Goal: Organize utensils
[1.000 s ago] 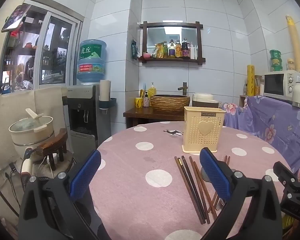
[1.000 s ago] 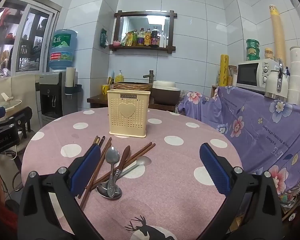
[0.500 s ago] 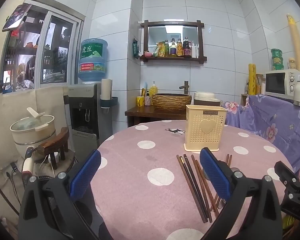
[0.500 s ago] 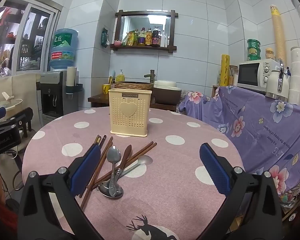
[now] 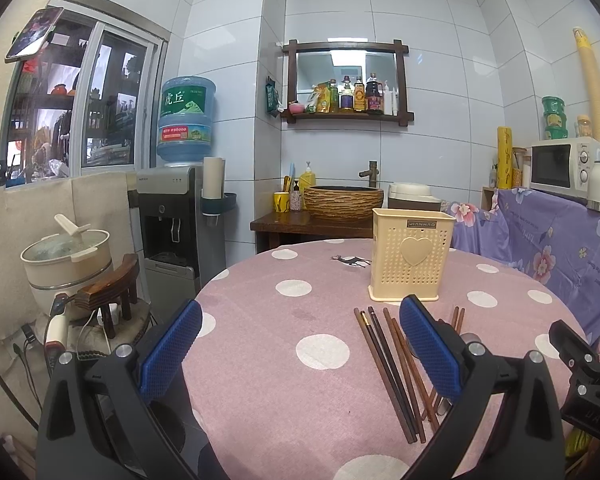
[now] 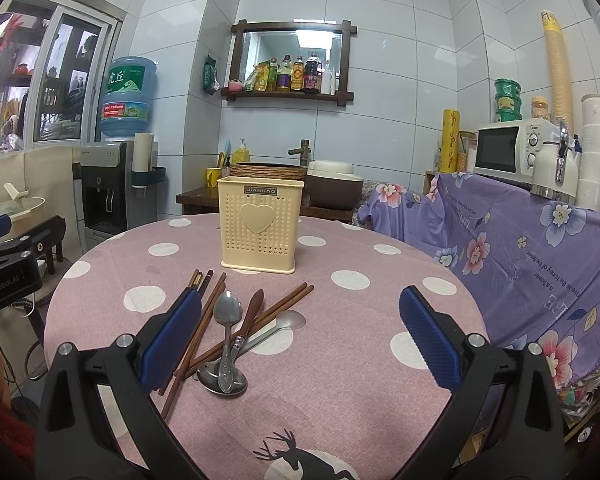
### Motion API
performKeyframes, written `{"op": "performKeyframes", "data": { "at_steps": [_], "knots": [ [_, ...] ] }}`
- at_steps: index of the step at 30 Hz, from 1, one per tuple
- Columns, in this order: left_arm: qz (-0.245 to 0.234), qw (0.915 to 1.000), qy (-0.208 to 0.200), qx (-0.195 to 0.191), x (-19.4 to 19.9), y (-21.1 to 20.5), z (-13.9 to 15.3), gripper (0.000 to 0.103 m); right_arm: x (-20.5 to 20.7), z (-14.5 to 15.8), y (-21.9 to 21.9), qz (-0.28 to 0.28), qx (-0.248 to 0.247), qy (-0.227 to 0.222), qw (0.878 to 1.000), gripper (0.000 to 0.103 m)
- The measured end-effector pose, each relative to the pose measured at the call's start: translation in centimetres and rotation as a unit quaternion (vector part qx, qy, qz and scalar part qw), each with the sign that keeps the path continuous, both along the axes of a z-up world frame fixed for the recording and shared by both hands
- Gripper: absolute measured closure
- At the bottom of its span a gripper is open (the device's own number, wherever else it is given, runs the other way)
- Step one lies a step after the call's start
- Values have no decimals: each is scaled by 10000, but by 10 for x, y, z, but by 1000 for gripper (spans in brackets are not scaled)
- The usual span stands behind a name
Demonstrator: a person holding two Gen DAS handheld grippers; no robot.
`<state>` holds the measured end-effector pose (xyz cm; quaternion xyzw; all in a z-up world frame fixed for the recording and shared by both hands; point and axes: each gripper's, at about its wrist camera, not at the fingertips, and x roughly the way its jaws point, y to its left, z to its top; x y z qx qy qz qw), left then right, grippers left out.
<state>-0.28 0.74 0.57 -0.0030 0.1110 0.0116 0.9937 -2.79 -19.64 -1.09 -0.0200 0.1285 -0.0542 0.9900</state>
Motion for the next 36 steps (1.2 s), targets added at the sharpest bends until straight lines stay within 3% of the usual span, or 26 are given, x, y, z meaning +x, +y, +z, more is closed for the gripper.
{"op": "performKeyframes", "data": {
  "at_steps": [36],
  "knots": [
    [24,10000,22,4,0,4,-9,5,2,-1,1,6,-7,25,10000,5]
  ]
}}
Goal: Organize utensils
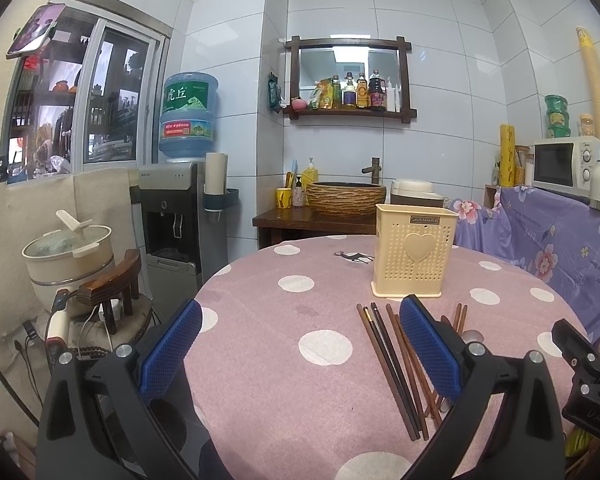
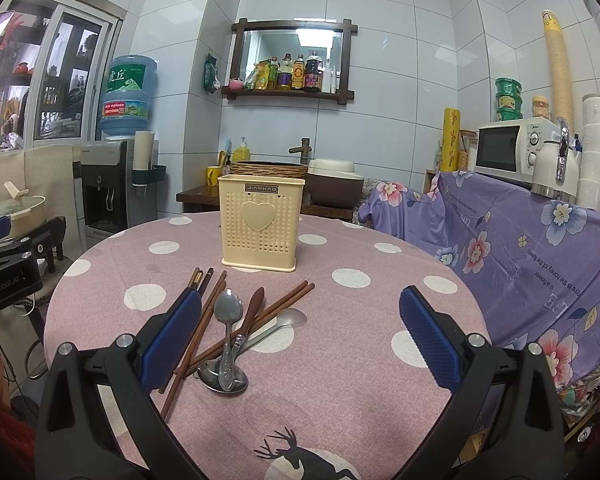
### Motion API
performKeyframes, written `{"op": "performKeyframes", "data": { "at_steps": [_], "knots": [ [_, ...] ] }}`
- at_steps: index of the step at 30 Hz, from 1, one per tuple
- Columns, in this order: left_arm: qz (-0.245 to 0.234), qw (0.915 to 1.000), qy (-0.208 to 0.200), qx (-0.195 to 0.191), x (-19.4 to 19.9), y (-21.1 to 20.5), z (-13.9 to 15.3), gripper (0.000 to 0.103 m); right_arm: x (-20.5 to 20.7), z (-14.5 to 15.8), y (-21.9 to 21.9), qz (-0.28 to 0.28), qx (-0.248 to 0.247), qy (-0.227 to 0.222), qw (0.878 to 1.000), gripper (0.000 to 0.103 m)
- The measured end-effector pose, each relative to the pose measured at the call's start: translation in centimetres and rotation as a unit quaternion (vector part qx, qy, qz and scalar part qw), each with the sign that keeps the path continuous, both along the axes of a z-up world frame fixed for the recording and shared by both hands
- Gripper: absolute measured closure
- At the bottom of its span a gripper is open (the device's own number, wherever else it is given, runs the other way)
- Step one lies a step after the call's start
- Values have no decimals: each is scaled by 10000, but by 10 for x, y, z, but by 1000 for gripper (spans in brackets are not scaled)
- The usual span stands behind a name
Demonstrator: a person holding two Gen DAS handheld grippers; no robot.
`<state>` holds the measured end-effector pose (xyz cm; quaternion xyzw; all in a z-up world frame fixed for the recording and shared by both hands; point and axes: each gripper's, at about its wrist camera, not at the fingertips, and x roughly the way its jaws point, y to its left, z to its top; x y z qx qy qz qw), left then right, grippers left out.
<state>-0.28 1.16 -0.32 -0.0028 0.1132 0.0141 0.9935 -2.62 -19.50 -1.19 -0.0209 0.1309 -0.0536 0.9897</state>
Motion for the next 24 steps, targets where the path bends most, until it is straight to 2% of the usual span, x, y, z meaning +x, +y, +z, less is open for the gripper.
{"op": "performKeyframes", "data": {
  "at_steps": [24],
  "knots": [
    [2,10000,48,-19,-2,3,-8,5,0,-1,0,7,-7,-11,10000,5]
  ]
}}
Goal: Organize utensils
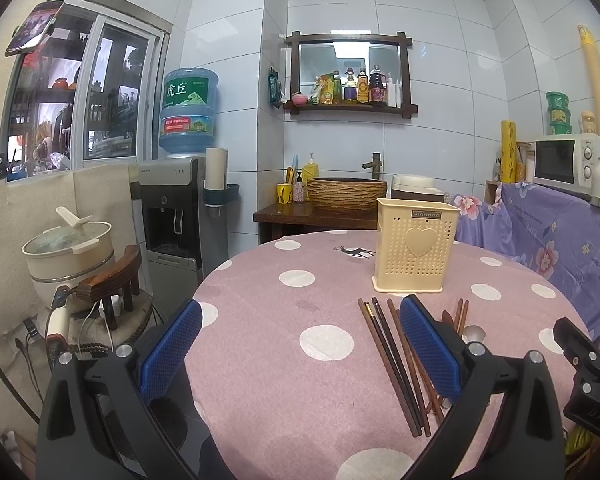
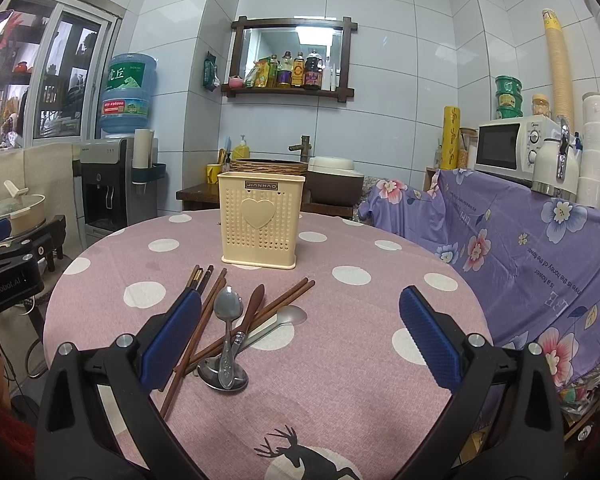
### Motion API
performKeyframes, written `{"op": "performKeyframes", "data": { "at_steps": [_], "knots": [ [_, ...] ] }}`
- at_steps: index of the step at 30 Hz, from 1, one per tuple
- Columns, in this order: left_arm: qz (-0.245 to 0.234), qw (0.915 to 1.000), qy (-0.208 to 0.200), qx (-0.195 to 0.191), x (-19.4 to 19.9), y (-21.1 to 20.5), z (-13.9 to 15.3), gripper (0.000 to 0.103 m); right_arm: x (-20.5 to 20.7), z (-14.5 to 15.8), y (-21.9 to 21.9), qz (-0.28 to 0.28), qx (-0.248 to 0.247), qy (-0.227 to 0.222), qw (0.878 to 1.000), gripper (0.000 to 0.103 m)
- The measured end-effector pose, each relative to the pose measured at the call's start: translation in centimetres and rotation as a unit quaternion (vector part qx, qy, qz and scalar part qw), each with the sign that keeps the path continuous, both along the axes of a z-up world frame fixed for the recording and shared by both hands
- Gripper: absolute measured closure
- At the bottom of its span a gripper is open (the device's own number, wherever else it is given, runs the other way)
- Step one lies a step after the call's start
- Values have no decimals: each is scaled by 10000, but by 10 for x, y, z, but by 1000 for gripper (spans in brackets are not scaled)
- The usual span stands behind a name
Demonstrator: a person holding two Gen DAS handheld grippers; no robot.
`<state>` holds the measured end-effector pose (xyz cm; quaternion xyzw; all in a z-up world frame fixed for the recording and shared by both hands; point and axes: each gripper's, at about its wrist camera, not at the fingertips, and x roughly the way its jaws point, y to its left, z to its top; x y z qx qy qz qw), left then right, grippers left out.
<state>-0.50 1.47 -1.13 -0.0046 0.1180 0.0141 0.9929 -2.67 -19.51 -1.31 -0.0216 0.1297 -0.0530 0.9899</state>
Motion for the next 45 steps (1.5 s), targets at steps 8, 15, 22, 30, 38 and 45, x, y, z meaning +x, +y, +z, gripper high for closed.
{"op": "performKeyframes", "data": {
  "at_steps": [8,15,22,30,38,45],
  "knots": [
    [-3,10000,82,-1,-1,1,-5,5,1,-6,0,-4,13,37,10000,5],
    [-235,9954,930,-57,29,-2,-15,5,23,-17,-9,-152,124,624,9979,5],
    [-531,9764,2092,91,78,-9,-41,5,68,-44,-35,-207,751,1796,9807,5],
    [-687,9623,2606,378,124,-15,-39,5,106,-56,-50,-124,1073,2434,9639,5],
    [-842,9537,2871,303,157,-21,-35,6,143,-57,-53,-82,1188,2716,9550,15],
    [-1099,9519,2849,240,168,-30,-33,20,179,-49,-34,409,1479,2796,9478,37]
  ]
}}
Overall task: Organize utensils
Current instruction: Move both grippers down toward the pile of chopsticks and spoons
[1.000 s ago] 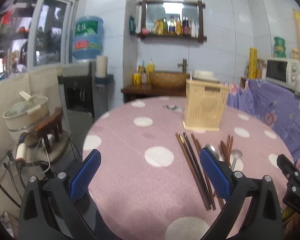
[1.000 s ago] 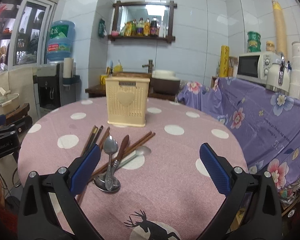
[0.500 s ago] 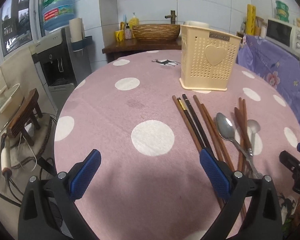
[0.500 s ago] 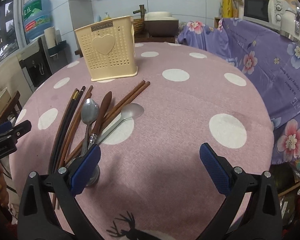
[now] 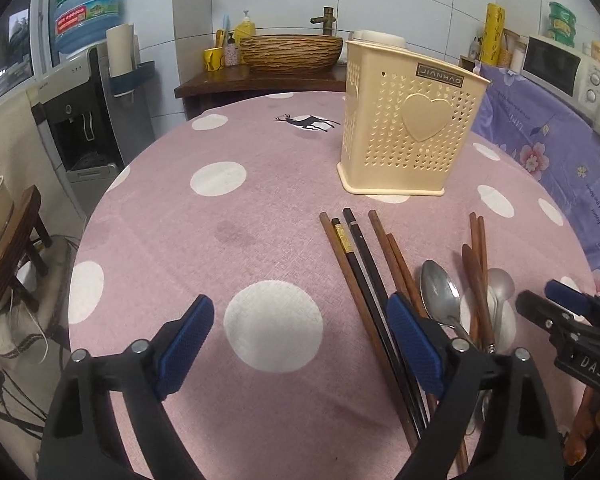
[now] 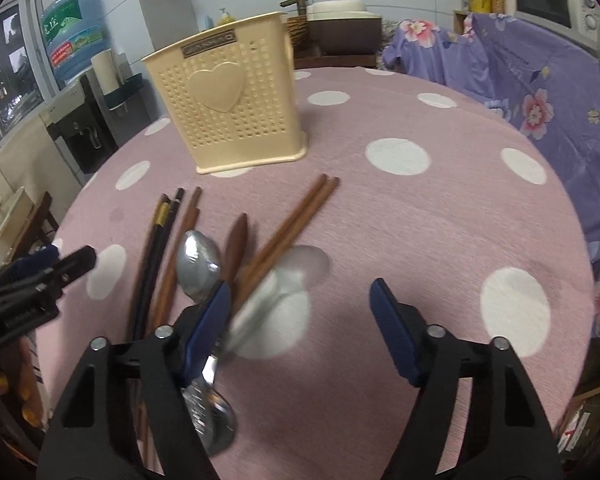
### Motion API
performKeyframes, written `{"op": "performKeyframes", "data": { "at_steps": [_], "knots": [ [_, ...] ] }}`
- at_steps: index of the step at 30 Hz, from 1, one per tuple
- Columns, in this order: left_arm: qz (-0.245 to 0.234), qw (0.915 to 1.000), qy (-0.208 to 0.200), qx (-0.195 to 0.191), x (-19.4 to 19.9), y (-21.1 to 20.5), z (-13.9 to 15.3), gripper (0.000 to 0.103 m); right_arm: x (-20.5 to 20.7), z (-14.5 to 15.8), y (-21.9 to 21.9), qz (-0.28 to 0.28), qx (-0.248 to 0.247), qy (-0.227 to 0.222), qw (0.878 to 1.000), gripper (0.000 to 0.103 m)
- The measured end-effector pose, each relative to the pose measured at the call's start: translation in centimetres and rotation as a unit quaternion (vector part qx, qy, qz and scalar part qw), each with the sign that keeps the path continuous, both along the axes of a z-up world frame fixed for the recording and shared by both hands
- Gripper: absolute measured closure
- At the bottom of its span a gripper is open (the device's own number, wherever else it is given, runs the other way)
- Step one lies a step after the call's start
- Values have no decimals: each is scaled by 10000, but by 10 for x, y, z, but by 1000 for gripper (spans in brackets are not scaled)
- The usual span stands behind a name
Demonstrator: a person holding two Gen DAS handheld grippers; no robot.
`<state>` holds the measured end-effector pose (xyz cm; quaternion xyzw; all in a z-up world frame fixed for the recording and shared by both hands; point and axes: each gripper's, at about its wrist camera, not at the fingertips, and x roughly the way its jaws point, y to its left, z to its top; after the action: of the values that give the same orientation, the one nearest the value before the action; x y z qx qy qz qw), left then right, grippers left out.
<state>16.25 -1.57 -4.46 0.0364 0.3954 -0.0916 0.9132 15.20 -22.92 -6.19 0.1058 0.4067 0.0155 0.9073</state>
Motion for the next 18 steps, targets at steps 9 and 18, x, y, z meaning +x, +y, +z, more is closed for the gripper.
{"op": "performKeyframes", "data": {
  "at_steps": [9,18],
  "knots": [
    [62,9996,259,-10,8,3,-14,28,41,-12,31,124,-8,321,9994,60],
    [-77,9988,471,85,21,-22,-23,34,36,-11,27,-38,-164,238,9996,61]
  ]
}}
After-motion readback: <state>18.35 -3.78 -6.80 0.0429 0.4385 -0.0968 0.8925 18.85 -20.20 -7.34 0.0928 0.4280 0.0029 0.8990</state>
